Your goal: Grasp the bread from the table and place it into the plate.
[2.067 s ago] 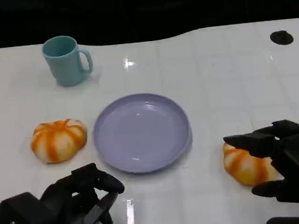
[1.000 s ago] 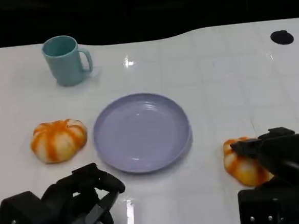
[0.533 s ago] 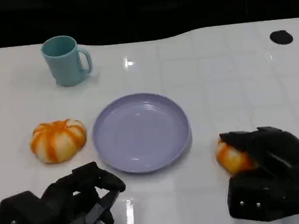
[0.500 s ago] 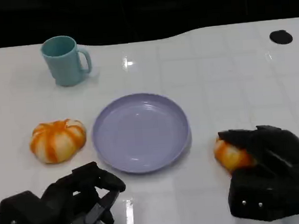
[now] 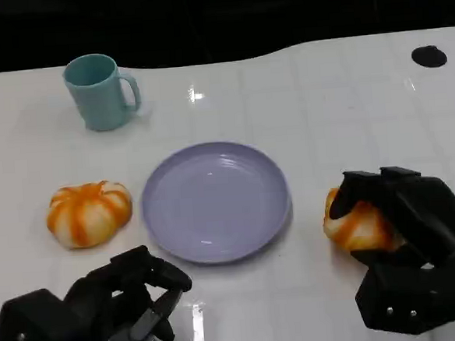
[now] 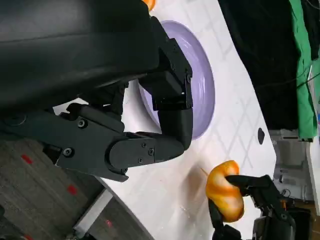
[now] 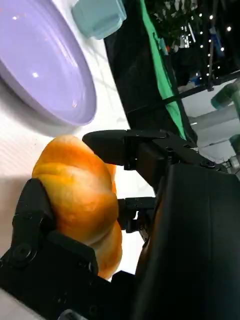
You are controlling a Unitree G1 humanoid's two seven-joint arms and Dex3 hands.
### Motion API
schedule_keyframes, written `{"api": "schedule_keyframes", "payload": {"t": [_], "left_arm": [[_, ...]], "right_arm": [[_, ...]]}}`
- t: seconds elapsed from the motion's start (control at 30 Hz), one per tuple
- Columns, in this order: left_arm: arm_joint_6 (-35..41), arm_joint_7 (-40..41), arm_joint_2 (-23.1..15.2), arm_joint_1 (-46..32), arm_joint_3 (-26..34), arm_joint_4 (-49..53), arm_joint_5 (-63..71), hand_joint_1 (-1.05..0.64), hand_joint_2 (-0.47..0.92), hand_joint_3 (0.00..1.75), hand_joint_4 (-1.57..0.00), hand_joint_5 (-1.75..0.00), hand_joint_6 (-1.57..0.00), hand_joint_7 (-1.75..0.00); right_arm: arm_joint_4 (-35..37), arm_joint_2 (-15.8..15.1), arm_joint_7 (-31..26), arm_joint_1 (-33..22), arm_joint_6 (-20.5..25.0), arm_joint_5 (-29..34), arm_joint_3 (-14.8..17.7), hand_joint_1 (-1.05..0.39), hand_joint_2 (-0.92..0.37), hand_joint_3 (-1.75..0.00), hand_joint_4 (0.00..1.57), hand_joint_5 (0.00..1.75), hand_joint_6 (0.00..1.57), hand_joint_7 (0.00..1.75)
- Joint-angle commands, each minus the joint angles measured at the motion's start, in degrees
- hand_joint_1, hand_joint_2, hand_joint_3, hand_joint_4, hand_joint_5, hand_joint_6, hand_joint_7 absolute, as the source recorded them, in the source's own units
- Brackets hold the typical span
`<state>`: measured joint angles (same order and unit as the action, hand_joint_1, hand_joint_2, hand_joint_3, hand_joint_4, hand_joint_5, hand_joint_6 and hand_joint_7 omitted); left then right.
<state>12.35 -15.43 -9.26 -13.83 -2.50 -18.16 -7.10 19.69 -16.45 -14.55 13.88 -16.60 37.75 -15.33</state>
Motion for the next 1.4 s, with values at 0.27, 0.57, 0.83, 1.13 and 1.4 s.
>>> {"api": "schedule_keyframes", "payload": {"t": [0.27,0.57,0.83,1.13,1.4], "left_arm": [[1.3,1.3,0.2,0.4,-0.1,-0.1,0.3,-0.41,0.92,0.45,-0.62,-1.75,-0.62,-1.29],[0.7,1.1,-0.5,0.4,-0.6,0.0,1.3,-0.42,0.92,0.48,-0.62,-1.75,-0.61,-1.32],[0.1,1.0,-0.2,0.4,-0.4,0.5,1.5,-0.4,0.92,0.47,-0.64,-1.75,-0.61,-1.33],[-1.5,0.9,0.2,-0.1,-0.9,1.6,1.3,-0.41,0.92,0.47,-0.62,-1.75,-0.6,-1.32],[-1.5,1.4,0.5,-1.0,-1.5,0.5,1.8,-0.43,0.92,0.46,-0.61,-1.75,-0.61,-1.31]], "right_arm": [[1.0,2.2,2.4,5.9,-5.3,-6.8,0.1,-0.03,-0.3,-1.36,0.97,1.75,0.72,1.74],[4.9,8.0,3.5,12.8,-3.1,-5.6,-2.5,-0.09,-0.3,-1.34,0.96,1.75,0.72,1.75],[9.4,11.0,3.9,16.9,-3.3,-5.5,-4.4,-0.06,-0.28,-1.4,0.95,1.75,0.71,1.75],[22.0,15.2,-1.3,23.8,-6.6,-4.2,-6.5,-0.11,-0.28,-1.4,0.96,1.75,0.71,1.75],[30.3,17.4,-1.6,27.3,-6.8,-5.1,-7.2,-0.09,-0.29,-1.32,0.88,1.75,0.83,1.21]]}}
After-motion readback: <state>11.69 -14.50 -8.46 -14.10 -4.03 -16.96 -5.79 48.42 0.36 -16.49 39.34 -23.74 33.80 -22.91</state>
